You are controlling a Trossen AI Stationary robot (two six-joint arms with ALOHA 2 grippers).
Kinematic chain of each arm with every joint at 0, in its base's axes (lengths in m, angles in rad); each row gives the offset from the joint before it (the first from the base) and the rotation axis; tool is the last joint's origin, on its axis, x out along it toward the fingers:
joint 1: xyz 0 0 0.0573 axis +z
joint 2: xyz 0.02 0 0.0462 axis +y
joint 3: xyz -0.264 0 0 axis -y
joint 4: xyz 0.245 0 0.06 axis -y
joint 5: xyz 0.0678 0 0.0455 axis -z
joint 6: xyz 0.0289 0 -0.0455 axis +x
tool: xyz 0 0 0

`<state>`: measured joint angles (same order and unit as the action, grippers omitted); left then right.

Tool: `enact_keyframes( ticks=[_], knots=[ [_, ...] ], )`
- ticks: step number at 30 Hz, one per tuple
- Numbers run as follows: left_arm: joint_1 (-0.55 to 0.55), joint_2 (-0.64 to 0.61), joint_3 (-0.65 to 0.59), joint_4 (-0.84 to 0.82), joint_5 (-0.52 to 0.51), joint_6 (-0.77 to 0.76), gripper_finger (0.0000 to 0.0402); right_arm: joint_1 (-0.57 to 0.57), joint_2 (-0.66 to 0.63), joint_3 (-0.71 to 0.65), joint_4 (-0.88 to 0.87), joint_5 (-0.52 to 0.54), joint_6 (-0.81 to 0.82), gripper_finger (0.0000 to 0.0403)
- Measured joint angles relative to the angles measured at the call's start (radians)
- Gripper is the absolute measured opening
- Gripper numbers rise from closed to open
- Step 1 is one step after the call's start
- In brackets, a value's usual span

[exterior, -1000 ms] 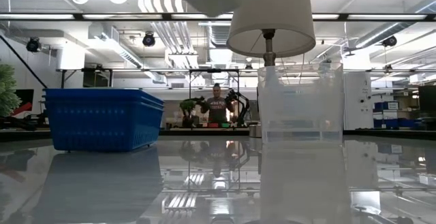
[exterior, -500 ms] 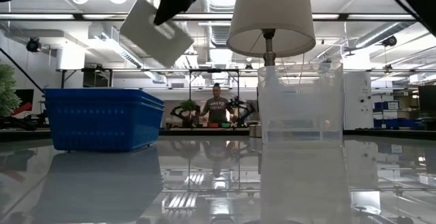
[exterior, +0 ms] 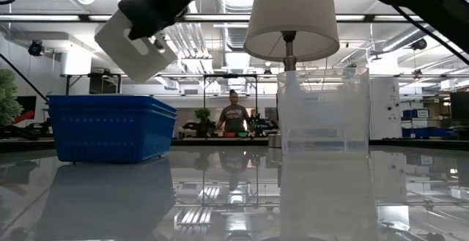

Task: Stack baskets by color
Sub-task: Stack the right white bin on the stacked white bins

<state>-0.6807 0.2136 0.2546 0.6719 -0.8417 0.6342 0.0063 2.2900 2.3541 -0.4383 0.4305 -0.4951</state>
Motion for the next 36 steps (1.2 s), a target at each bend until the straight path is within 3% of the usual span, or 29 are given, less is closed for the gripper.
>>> enact_keyframes(
  ticks=[8,29,36],
  knots=[
    [0.000,-0.023,0.000,0.002,-0.003,0.000,0.0148,-0.002,0.053,0.001,0.140,-0.024,-0.074,0.0008],
    [0.000,-0.029,0.000,0.001,-0.003,0.001,0.0148,-0.012,0.099,0.001,0.171,-0.046,0.027,0.0009],
    [0.000,-0.029,0.000,0.001,-0.003,0.001,0.0148,-0.020,0.097,0.001,0.157,-0.027,0.103,0.0052]
  ],
)
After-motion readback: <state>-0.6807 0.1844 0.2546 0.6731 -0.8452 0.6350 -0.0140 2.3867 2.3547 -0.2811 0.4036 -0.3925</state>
